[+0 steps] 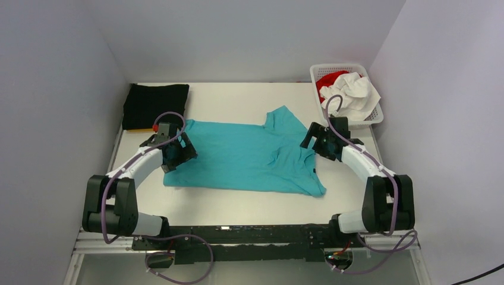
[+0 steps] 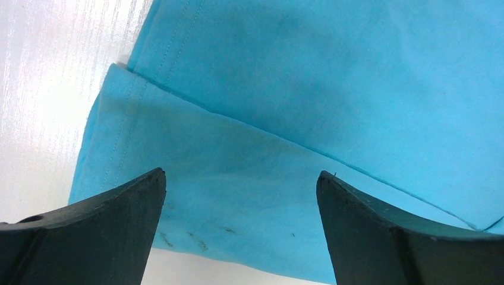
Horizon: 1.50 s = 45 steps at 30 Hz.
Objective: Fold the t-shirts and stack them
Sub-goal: Fold the flattened tshirt in 1/3 of the way
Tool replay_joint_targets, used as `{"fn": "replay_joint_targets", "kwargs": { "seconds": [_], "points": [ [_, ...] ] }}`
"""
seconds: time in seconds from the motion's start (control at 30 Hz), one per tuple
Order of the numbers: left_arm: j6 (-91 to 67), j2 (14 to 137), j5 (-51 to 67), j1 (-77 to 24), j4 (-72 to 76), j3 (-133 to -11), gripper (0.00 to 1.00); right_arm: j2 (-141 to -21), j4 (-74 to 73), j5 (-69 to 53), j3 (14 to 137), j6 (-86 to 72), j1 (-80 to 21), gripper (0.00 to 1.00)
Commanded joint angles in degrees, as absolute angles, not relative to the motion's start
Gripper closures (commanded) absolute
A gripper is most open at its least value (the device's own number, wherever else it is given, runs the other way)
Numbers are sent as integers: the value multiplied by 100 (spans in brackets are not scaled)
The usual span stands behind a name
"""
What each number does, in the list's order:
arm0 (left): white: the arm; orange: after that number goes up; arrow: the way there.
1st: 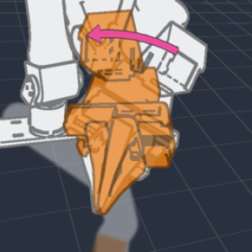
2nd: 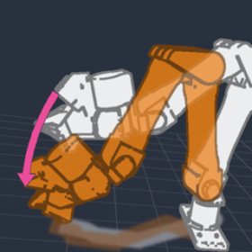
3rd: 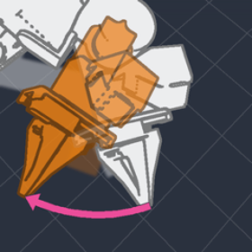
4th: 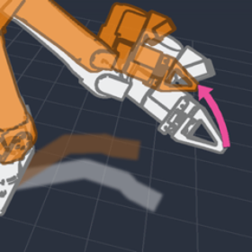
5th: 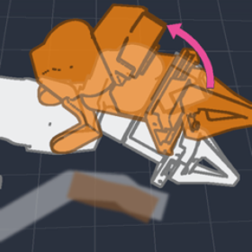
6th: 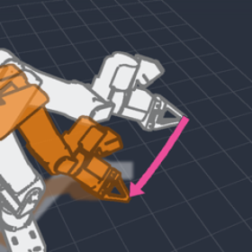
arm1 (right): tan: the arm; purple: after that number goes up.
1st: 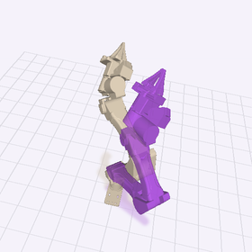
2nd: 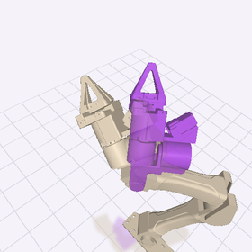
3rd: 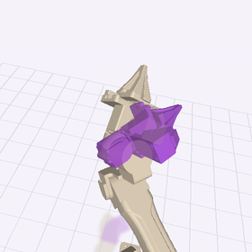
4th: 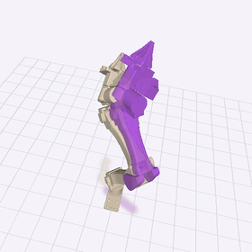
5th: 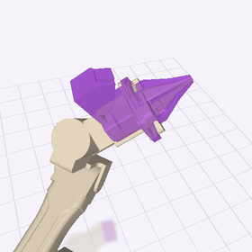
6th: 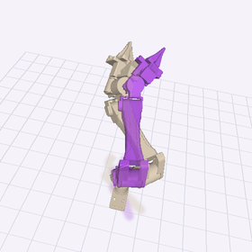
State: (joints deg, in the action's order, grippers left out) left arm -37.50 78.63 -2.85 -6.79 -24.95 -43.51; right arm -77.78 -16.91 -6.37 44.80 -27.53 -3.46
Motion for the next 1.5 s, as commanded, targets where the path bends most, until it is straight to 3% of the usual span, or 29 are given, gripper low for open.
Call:
{"fn": "replay_joint_targets", "kwargs": {
  "seconds": [0.0, 0.53, 0.87, 1.17, 1.47],
  "points": [
    [-3656, 7940, -304, -668, -2501, -4561, 0, -8124, -1048, -1117, 4464, -2889, -320, 0],
    [-3633, 7976, -340, -668, -2441, -4509, 0, -9160, -473, -1433, 4461, -3065, -334, 0],
    [-3630, 7985, -439, -660, -2488, -4509, 1, -9172, -1312, 362, 4789, -3073, -329, 0],
    [-3621, 8073, -414, -659, -2500, -4544, 1, -8234, -791, -1174, 4564, -2778, -458, 0],
    [-3601, 8032, -425, -659, -2493, -4518, 1, -8687, -887, -1057, 4718, -2835, -632, 0]
  ]
}}
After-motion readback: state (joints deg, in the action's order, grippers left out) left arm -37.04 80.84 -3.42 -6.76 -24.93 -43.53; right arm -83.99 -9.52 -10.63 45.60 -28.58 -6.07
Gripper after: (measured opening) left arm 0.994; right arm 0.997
